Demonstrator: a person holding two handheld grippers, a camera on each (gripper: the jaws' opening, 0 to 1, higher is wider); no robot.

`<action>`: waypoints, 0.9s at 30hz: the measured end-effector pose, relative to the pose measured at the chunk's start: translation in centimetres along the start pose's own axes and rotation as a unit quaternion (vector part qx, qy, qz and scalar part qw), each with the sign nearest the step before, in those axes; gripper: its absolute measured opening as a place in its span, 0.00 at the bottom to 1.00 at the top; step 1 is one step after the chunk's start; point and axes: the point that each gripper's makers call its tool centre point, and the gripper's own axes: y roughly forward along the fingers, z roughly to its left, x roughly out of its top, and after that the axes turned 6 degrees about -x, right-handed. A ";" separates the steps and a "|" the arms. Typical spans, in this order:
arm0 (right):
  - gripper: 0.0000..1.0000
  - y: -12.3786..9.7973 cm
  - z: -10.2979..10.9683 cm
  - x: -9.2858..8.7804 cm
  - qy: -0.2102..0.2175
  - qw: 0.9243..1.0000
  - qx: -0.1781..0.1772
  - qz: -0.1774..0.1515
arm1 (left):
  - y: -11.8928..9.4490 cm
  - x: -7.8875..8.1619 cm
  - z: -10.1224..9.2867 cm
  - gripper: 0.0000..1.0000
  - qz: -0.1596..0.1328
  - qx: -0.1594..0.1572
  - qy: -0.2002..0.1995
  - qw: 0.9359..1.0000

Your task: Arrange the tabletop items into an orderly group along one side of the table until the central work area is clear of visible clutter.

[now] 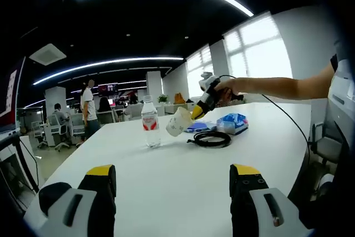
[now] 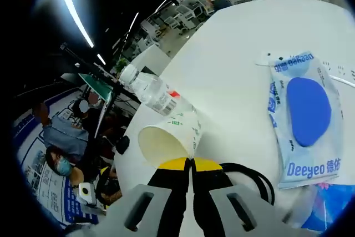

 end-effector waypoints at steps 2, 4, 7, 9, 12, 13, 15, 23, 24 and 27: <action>0.00 -0.1 0.1 -0.2 -0.002 1.000 -0.005 0.015 | -0.1 0.0 0.1 0.84 -0.002 0.002 -0.002 1.000; 0.00 -0.2 0.0 0.0 -0.009 1.000 -0.012 0.021 | -0.1 -0.1 0.2 0.84 -0.002 0.002 -0.003 1.000; 0.00 -0.1 0.0 0.3 -0.011 0.999 -0.017 0.031 | 0.0 -0.2 0.2 0.84 -0.002 0.000 -0.004 1.000; 0.00 0.1 -0.2 0.2 -0.010 0.999 -0.021 0.039 | 0.1 -0.3 0.1 0.84 -0.002 -0.001 -0.006 1.000; 0.00 0.6 -0.4 -0.4 -0.008 0.998 -0.025 0.049 | 0.1 -0.5 0.1 0.84 0.000 -0.003 -0.007 1.000; 0.00 0.7 -0.5 -0.6 -0.005 0.998 -0.023 0.053 | 0.1 -0.5 0.1 0.83 0.000 -0.003 -0.008 1.000; 0.00 0.9 -0.5 -0.8 0.001 0.998 -0.020 0.056 | 0.1 -0.6 0.2 0.83 0.001 -0.003 -0.009 1.000; 0.00 1.0 0.2 -0.5 0.028 0.999 0.003 0.043 | 0.1 -0.4 0.7 0.83 -0.005 0.003 -0.011 1.000; 0.00 1.0 0.2 -0.4 0.031 0.999 0.005 0.041 | 0.1 -0.4 0.7 0.83 -0.005 0.003 -0.012 1.000; 0.00 1.0 0.2 -0.4 0.038 0.998 0.006 0.040 | 0.1 -0.5 0.6 0.83 -0.006 0.003 -0.014 1.000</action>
